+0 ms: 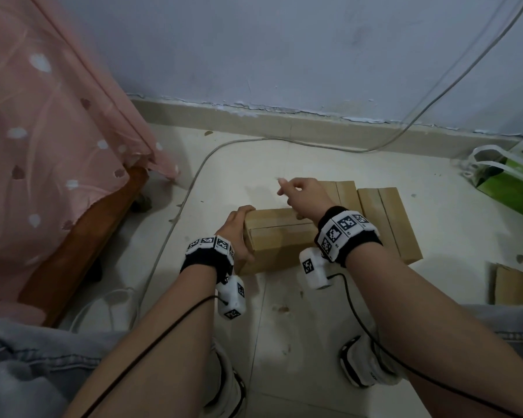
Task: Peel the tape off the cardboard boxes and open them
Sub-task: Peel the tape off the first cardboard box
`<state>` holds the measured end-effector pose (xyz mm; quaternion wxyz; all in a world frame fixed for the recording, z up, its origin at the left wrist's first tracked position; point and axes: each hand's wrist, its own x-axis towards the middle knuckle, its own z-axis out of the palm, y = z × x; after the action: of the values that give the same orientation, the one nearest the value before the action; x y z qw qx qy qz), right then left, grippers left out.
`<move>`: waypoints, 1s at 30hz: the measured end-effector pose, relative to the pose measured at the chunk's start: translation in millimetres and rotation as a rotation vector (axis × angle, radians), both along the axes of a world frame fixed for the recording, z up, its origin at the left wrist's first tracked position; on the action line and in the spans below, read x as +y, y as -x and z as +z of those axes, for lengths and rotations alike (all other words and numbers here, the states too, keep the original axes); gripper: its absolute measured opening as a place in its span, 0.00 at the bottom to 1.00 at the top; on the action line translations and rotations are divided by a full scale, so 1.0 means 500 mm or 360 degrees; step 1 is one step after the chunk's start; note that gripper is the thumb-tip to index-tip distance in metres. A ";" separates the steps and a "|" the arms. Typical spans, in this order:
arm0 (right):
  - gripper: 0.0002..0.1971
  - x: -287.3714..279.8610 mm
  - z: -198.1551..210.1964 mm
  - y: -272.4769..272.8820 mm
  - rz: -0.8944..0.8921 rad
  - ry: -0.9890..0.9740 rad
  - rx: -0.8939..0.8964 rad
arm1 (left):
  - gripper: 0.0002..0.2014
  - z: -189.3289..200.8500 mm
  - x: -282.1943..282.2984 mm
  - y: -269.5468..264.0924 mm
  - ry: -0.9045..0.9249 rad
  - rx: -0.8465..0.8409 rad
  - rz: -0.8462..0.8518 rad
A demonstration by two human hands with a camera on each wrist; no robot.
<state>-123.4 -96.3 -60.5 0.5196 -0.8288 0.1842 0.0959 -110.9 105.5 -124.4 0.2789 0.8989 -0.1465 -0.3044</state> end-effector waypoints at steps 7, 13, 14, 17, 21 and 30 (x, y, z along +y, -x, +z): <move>0.31 -0.013 0.045 -0.035 -0.0304 -0.0392 -0.0020 | 0.56 -0.002 0.029 -0.002 -0.0002 -0.0041 0.0166; 0.23 -0.060 0.033 -0.014 -0.0143 0.0033 0.0119 | 0.55 -0.015 0.061 0.018 -0.0058 -0.0008 0.0233; 0.23 -0.054 0.024 -0.009 -0.0007 0.0183 0.0194 | 0.55 -0.015 0.060 0.019 -0.0054 -0.0011 0.0224; 0.27 0.000 -0.005 0.009 0.0516 0.0305 0.0391 | 0.55 -0.011 0.050 0.016 -0.0035 -0.0019 0.0202; 0.29 0.082 -0.049 0.027 0.0780 0.0658 0.0210 | 0.55 -0.009 0.040 0.016 -0.0018 -0.0010 0.0197; 0.08 0.036 -0.093 0.032 0.0299 0.0610 0.0082 | 0.55 -0.016 0.054 0.023 -0.0087 0.0028 0.0243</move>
<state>-139.3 -78.3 -106.9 0.3364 -0.9232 0.1342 0.1284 -122.5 132.5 -132.6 0.2780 0.9121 -0.0669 -0.2939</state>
